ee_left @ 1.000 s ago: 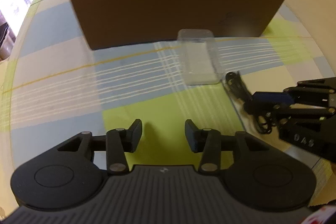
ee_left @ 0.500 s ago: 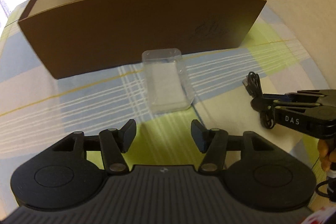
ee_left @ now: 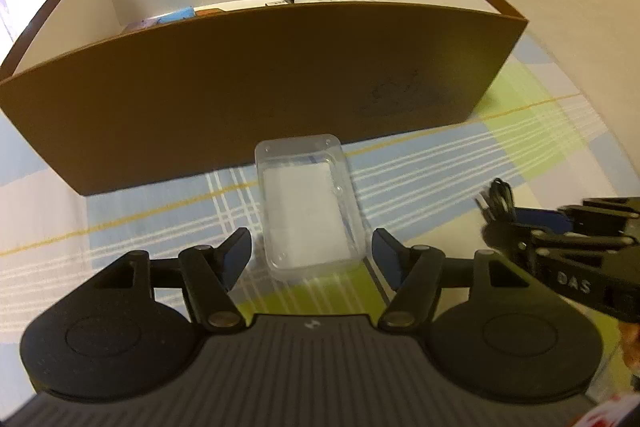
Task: Organize rigid objects
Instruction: 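Grasp the clear plastic case with the left gripper while the right grasps the black cable, then lift the clear case with the left gripper while the right carries the cable over the box, then open the left gripper to drop the clear case while the right releases the cable into the box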
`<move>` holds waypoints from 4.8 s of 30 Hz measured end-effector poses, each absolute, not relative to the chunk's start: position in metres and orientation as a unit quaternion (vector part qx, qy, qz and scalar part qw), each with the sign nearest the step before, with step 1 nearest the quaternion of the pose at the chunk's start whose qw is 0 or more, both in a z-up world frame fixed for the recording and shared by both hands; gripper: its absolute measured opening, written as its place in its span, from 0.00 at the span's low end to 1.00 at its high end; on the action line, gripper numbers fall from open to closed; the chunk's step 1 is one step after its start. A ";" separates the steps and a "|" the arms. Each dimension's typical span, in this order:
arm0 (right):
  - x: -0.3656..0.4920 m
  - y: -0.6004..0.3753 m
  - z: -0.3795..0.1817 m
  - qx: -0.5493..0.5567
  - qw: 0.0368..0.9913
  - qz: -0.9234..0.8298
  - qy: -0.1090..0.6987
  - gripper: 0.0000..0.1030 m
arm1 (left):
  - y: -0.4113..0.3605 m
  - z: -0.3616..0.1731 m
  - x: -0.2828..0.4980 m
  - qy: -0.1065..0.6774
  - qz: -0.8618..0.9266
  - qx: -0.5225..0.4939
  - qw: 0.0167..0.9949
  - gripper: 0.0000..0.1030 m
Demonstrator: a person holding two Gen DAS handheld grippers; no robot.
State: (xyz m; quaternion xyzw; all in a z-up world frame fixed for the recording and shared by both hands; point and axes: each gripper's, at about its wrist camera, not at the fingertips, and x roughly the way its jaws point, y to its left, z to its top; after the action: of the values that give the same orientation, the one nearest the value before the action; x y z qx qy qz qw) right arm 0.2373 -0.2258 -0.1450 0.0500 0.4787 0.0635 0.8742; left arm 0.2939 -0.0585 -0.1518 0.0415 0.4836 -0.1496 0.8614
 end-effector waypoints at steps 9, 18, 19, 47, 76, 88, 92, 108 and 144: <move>0.236 -0.221 -0.147 0.032 0.876 0.069 0.476 0.20 | -0.056 -0.150 0.286 0.476 -0.151 0.064 0.864 0.51; 0.222 -0.210 -0.148 0.026 0.872 0.100 0.478 0.20 | -0.029 -0.148 0.251 0.492 -0.125 0.065 0.859 0.51; 0.219 -0.208 -0.148 0.025 0.871 0.105 0.479 0.19 | -0.024 -0.147 0.246 0.495 -0.120 0.062 0.859 0.51; 0.205 -0.168 -0.149 0.024 0.858 0.160 0.488 0.26 | -0.009 -0.148 0.239 0.519 -0.100 0.057 0.847 0.51; 0.212 -0.164 -0.129 0.024 0.862 0.194 0.468 0.14 | -0.004 -0.115 0.236 0.482 -0.102 0.058 0.868 0.51; 0.244 -0.156 -0.069 0.044 0.886 0.234 0.399 0.14 | 0.008 -0.051 0.260 0.415 -0.093 0.041 0.904 0.51; 0.260 -0.148 -0.052 0.042 0.893 0.241 0.377 0.14 | 0.010 -0.035 0.275 0.397 -0.087 0.041 0.913 0.51; 0.324 -0.129 -0.015 0.032 0.912 0.250 0.323 0.14 | 0.024 -0.010 0.333 0.364 -0.073 0.039 0.928 0.51; 0.405 -0.109 -0.074 0.003 0.889 0.248 0.385 0.14 | 0.041 -0.069 0.414 0.436 -0.061 0.039 0.897 0.51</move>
State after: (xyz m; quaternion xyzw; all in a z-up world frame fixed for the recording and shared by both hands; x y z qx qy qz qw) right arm 0.4047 -0.1091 -0.0745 0.0035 0.3848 0.2477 0.8891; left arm 0.4144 0.0406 -0.0690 0.0394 0.4365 -0.0610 0.8968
